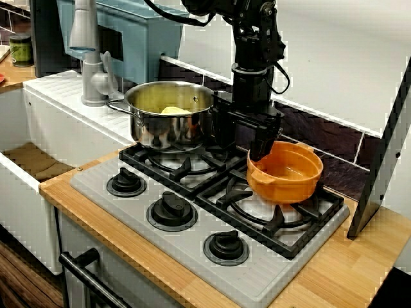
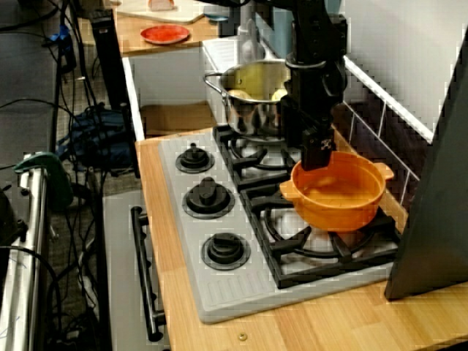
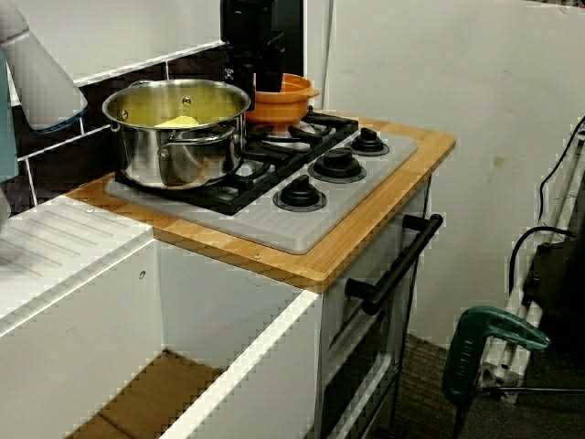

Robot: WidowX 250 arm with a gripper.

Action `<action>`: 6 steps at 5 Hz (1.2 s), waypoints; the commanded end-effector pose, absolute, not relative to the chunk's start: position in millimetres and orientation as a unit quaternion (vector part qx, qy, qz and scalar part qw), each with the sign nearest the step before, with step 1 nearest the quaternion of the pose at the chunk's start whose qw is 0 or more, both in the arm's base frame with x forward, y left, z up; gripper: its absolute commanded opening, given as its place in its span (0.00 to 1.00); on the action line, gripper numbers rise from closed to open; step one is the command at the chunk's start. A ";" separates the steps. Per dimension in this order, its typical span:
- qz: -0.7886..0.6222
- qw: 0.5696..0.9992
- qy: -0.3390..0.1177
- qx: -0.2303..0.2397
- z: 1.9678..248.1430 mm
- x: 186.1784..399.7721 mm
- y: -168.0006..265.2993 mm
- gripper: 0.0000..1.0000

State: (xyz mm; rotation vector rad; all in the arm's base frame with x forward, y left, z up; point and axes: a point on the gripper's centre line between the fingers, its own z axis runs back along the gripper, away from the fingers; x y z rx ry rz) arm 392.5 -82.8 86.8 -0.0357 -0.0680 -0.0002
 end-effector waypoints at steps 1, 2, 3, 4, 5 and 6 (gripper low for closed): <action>0.014 0.993 -0.100 -0.058 154.1 393.4 -68.8 1.00; 0.016 0.992 -0.105 -0.069 169.4 389.1 -65.4 1.00; 0.034 0.991 -0.109 -0.070 178.7 381.5 -58.4 1.00; 0.079 0.989 -0.100 -0.073 186.9 369.1 -48.7 1.00; 0.129 0.983 -0.100 -0.084 199.7 353.3 -34.1 1.00; 0.196 0.971 -0.106 -0.084 201.6 342.3 -22.7 1.00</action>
